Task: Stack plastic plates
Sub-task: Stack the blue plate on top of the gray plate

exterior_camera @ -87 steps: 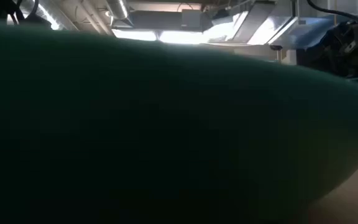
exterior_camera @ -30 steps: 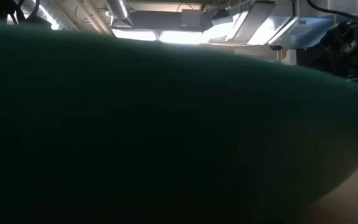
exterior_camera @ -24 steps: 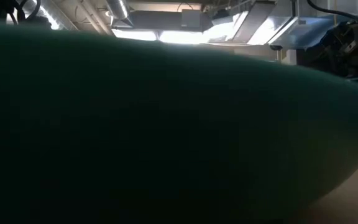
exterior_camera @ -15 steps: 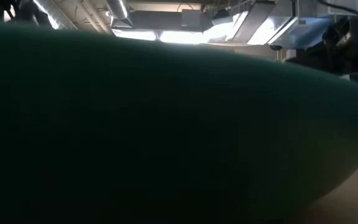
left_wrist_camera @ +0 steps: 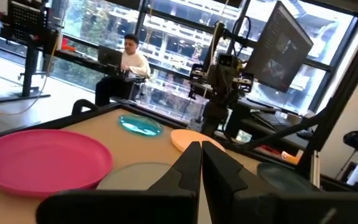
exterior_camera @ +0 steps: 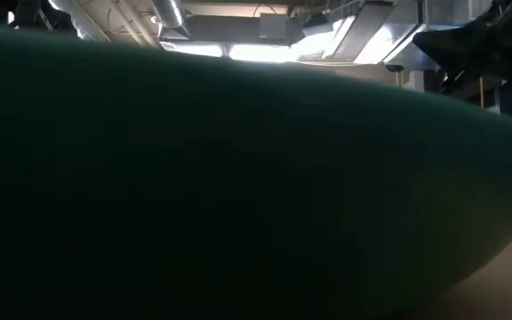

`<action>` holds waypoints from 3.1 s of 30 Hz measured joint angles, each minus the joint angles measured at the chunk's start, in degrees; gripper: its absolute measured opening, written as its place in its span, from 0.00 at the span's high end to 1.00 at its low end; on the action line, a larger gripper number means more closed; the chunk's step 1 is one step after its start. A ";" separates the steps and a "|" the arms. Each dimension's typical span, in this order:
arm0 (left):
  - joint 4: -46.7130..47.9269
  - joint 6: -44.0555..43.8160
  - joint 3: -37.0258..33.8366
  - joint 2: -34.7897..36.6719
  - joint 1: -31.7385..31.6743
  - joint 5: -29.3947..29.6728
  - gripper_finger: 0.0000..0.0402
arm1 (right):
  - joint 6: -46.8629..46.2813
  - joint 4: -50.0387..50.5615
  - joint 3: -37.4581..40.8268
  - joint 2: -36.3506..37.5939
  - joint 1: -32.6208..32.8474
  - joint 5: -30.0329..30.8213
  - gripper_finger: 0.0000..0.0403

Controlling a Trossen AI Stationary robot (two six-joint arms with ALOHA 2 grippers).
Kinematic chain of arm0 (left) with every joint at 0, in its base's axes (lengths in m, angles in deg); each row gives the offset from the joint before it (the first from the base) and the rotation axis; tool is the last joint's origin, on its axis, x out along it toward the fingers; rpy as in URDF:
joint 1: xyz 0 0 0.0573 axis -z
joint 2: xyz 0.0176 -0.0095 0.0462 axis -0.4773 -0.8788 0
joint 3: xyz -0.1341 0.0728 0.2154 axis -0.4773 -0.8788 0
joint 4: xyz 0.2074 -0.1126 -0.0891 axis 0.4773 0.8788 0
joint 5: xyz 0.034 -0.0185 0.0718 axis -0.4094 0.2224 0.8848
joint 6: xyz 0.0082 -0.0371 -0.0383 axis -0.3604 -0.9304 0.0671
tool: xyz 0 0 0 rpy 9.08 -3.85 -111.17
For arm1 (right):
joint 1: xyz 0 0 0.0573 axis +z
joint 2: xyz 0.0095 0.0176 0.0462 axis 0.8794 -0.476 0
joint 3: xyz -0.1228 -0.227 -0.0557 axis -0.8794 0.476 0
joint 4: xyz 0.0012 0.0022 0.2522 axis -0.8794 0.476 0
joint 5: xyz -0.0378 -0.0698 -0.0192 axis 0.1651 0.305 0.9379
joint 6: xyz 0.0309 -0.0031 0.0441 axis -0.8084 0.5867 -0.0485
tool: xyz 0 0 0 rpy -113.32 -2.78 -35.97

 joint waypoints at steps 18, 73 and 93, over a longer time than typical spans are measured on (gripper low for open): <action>-4.71 -5.75 16.49 -35.32 16.89 9.57 0.98 | 6.30 -9.25 0.00 -8.33 -0.02 -3.47 0.99; 7.40 -7.68 46.29 -90.70 18.45 1.27 0.67 | 7.55 -11.39 0.00 -8.38 -0.06 -2.51 0.99; 5.53 -7.34 46.29 -90.87 18.47 -0.32 0.67 | 7.74 -11.11 0.00 -8.38 -0.05 -2.49 0.99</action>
